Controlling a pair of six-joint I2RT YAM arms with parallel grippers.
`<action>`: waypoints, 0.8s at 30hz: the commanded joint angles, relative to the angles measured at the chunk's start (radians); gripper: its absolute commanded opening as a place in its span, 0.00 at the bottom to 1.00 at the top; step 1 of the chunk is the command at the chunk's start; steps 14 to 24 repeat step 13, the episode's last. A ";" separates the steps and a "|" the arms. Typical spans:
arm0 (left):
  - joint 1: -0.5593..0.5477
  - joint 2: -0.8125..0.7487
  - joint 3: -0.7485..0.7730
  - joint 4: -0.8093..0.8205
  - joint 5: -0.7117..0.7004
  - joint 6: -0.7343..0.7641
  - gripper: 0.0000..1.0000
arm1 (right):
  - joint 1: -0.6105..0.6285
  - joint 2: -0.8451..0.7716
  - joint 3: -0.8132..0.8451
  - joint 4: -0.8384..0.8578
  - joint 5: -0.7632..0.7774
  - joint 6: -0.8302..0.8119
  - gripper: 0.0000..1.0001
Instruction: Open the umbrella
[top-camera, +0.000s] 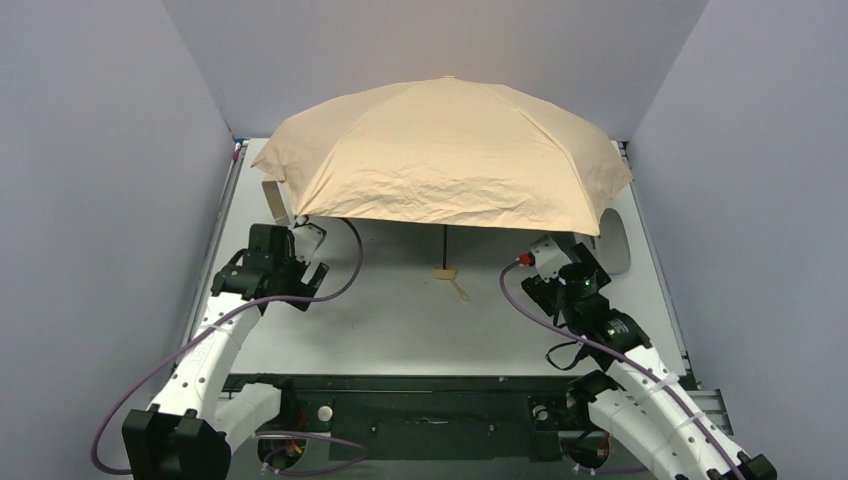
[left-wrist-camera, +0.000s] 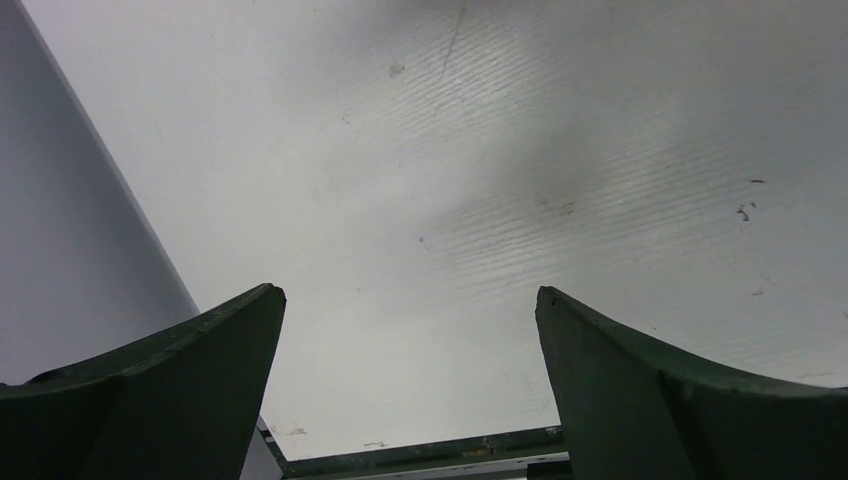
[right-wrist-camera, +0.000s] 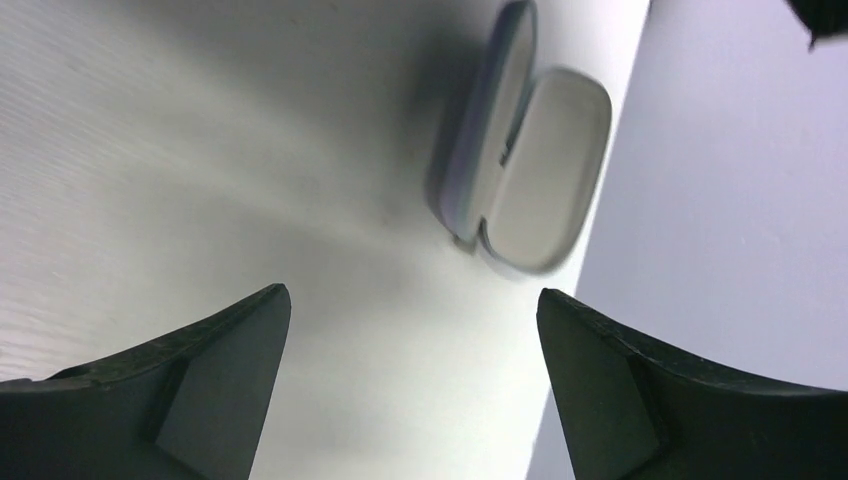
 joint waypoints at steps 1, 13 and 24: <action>0.062 0.017 -0.032 0.107 0.006 -0.010 0.97 | -0.096 -0.048 0.035 -0.109 0.069 -0.029 0.89; 0.096 -0.010 -0.014 0.129 0.066 -0.123 0.97 | -0.181 -0.095 0.009 -0.133 0.037 -0.031 0.88; 0.096 -0.010 -0.014 0.129 0.066 -0.123 0.97 | -0.181 -0.095 0.009 -0.133 0.037 -0.031 0.88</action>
